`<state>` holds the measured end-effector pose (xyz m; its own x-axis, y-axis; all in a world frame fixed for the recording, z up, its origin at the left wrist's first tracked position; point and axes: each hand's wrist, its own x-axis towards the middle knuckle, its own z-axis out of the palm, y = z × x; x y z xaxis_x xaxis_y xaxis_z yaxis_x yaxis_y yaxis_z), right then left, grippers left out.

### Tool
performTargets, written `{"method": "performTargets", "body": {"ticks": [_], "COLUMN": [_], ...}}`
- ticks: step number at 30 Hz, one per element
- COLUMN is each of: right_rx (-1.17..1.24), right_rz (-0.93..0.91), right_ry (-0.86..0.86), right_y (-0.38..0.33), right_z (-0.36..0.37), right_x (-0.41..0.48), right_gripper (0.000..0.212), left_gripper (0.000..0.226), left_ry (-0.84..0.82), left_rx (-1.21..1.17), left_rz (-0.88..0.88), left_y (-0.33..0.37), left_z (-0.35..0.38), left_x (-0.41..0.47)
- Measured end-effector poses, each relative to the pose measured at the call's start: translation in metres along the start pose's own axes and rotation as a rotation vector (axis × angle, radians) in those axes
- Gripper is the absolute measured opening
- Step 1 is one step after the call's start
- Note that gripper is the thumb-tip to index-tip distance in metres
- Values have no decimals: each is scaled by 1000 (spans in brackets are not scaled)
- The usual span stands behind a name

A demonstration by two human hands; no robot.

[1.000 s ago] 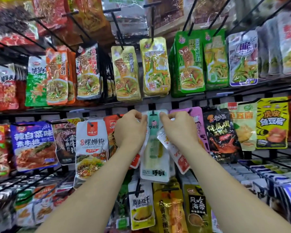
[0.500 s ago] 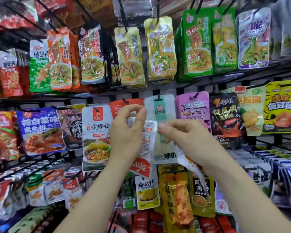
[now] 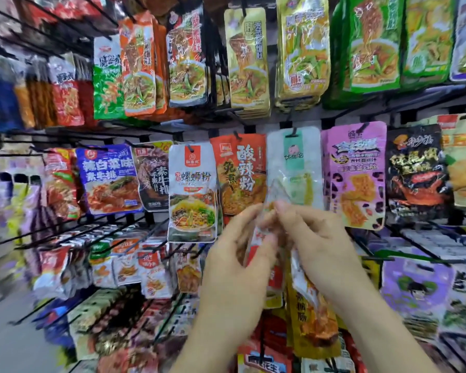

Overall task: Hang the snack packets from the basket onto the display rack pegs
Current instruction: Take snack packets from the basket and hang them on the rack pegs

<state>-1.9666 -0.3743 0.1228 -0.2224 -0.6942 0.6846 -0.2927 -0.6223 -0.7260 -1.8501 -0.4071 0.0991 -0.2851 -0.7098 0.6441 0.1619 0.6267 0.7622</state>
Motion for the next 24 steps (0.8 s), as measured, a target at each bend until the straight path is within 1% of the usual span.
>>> {"method": "performTargets", "body": {"ticks": [2, 4, 5, 6, 7, 9, 10, 11, 13, 14, 16, 18, 19, 20, 22, 23, 24], "right_rx": [73, 139, 161, 177, 178, 169, 189, 240, 379, 417, 464, 550, 593, 635, 681, 675, 663], "right_rz": [43, 82, 114, 153, 194, 272, 311, 343, 401, 416, 407, 347, 317, 290, 259, 258, 265], "right_ry": [-23, 56, 132, 199, 229, 179, 136, 92, 66, 102, 256, 476, 569, 638, 711, 729, 745], "right_y": [1, 4, 7, 10, 14, 18, 19, 17, 10, 9, 10, 13, 14, 14, 15, 16, 18], "right_z": [0, -4, -8, -13, -16, -19, -20, -17, -11, -10, -9, -11, -12, -12, -13, -12, -11], "right_x": [-4, -7, -8, -9, -10, -10, -11, -11, -11, -10, -7, -3, -1, 0, 1, 1, 1], "right_gripper": [37, 35, 32, 30, 32, 42, 43, 39, 24, 20, 16, 16, 16, 17, 16, 16, 15], "left_gripper": [34, 33, 32, 30, 28, 28, 31, 34, 38, 38, 37, 38, 37, 35, 34, 36, 37], "left_ry": [81, 165, 193, 206, 211, 193, 171, 156, 124, 116, 149, 193, 165, 92, -104, -136, -114], "left_rx": [-282, -520, -583, -627, -649, -675, -687, -686, -639, -608, -482, -312, -265, -248, -157, -66, 26], "left_rz": [-198, -299, -321, -340, -353, -343, -339, -328, -295, -275, -191, -79, -59, -70, -129, -130, -101], "left_y": [-2, -4, -5, -5, -4, -6, -6, -5, -7, -9, -14, -20, -22, -24, -29, -33, -37], "left_z": [-3, -6, -6, -6, -5, -4, 0, 1, 7, 11, 15, 12, 10, 10, 17, 22, 26], "left_x": [3, 6, 6, 6, 6, 4, 3, 1, -2, -3, -5, -8, -13, -19, -34, -41, -46]}}
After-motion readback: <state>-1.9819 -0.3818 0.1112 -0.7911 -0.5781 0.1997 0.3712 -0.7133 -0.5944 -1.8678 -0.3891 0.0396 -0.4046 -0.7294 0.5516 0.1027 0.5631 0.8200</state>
